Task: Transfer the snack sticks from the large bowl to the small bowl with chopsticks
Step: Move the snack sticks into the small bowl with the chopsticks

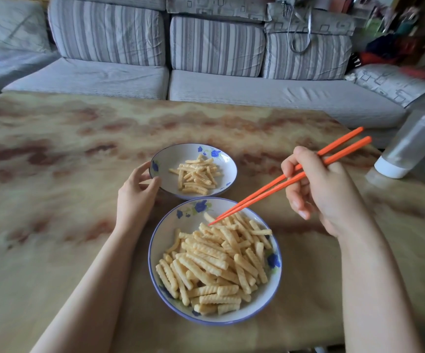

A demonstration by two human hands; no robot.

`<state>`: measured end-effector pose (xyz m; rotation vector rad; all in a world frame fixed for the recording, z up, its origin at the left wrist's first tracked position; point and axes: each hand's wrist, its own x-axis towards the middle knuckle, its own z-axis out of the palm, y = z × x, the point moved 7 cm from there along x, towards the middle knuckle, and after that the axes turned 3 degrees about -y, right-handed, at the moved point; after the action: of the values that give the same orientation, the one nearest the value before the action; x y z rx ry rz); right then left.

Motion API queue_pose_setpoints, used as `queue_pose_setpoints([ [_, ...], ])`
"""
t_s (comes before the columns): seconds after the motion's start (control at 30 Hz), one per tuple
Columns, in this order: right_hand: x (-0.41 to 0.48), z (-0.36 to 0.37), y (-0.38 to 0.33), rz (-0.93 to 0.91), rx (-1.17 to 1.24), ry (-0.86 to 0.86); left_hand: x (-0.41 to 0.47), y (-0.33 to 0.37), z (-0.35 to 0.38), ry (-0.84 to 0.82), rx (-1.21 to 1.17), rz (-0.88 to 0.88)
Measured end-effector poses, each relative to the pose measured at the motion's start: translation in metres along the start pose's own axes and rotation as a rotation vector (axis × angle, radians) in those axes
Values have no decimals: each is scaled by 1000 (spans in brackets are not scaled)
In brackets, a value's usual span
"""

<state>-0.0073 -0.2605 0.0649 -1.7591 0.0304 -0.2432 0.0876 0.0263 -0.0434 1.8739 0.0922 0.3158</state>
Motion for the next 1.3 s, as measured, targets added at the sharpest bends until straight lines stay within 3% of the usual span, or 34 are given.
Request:
queue_pose_setpoints([
  [0.3,5,-6,-1,-87,324,259,1,-1,0,1,4,-5],
  [0.47,13,13,13,-102,276,320,1,-1,1,-2,5,-4],
  [0.63,17,28,22,-99,166,267,1,-1,1,-2,-7,-14],
  [0.9,9,10,1,-144,218,218,0,-2,1,-7,-11,-20],
  [1.3,-3,45,-9,-97,66,-221,0,-1,0,-9,19,-16],
])
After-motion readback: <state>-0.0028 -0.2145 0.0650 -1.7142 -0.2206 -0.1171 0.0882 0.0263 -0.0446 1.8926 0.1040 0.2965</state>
